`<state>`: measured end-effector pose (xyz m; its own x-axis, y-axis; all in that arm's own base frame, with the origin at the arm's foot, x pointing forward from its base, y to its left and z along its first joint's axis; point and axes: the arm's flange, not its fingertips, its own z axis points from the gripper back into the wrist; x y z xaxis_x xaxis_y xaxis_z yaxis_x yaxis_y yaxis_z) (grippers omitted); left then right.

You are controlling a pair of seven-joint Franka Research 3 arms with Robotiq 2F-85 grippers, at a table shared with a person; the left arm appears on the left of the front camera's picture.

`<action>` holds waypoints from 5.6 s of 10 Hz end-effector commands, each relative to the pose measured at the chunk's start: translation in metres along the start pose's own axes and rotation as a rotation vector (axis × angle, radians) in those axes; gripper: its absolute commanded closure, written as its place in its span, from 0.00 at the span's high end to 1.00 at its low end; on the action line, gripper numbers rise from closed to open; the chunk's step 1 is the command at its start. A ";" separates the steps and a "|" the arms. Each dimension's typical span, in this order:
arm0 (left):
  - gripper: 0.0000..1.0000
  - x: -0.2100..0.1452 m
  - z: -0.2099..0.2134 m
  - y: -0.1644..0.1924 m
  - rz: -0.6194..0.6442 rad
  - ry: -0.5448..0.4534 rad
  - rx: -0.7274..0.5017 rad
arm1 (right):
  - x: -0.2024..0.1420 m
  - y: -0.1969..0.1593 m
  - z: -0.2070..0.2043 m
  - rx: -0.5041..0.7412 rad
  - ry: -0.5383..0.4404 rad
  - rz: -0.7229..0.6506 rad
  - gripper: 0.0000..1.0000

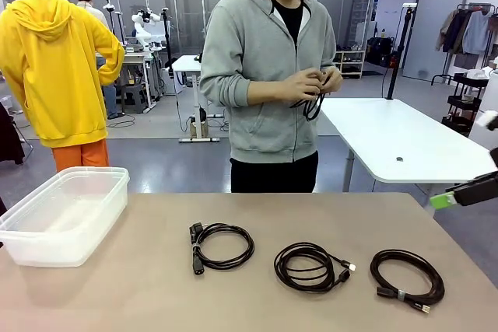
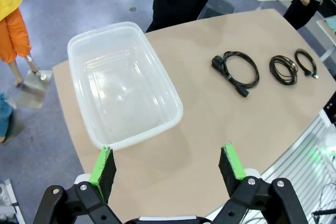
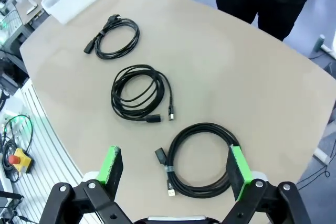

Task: Organize and store the cables.
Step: Place the Power Cable into the Organizing box.

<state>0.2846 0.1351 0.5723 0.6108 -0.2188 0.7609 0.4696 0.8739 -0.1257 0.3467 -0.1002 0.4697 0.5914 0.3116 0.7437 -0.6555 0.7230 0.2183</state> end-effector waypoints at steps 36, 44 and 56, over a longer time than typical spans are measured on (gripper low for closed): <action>1.00 0.075 -0.457 -0.240 0.065 0.653 0.222 | -0.011 -0.010 0.012 -0.018 -0.028 -0.006 1.00; 1.00 0.052 -0.499 -0.245 0.397 0.800 0.398 | -0.011 -0.010 0.012 -0.018 -0.028 -0.006 1.00; 0.00 0.054 -0.525 -0.242 0.589 0.713 0.444 | -0.011 -0.010 0.012 -0.018 -0.028 -0.006 1.00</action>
<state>0.5387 -0.3162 0.3114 0.9782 0.1960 0.0685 -0.1972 0.9803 0.0120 0.3409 -0.1171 0.4671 0.5983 0.2871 0.7481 -0.6295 0.7461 0.2171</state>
